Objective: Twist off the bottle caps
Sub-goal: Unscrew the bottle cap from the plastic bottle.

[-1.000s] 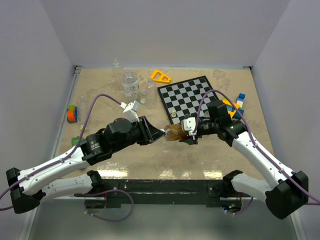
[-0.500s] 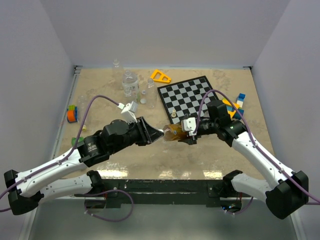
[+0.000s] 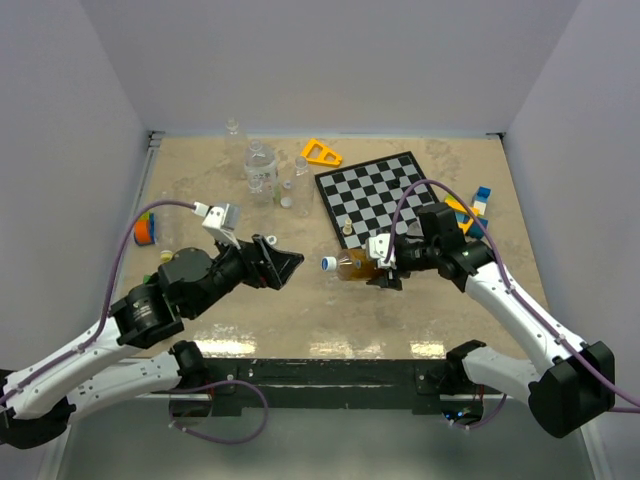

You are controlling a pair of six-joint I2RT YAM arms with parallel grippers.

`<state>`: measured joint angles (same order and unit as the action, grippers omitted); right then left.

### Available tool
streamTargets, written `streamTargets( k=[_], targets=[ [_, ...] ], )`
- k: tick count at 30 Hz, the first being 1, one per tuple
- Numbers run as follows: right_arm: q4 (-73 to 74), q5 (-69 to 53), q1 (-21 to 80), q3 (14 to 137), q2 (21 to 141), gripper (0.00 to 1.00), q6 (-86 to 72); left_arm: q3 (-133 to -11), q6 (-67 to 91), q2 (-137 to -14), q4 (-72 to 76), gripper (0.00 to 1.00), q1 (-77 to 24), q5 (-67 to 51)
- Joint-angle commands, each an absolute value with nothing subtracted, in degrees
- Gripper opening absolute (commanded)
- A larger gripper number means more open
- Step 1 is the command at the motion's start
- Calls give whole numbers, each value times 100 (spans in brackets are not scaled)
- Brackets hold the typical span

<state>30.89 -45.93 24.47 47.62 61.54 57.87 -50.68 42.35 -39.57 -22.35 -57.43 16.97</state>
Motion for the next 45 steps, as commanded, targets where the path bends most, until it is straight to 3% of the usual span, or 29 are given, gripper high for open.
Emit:
streamTargets(
  k=[1, 16, 31, 45],
  targets=[
    [3138, -4605, 2461, 4772, 6135, 6, 5810, -5080, 2920, -3613, -2048, 99, -5739, 1644],
    [3120, -4597, 2461, 4772, 6170, 6, 5801, -5036, -235, -3498, -1934, 100, -5739, 563],
    [3120, -4597, 2461, 4764, 6196, 6, 5818, -4702, -1169, -3911, -1696, 100, -5739, -492],
    [3129, -4605, 2461, 4764, 6188, 6, 5827, -4456, -1441, -3937, -1600, 100, -5739, -448]
  ],
)
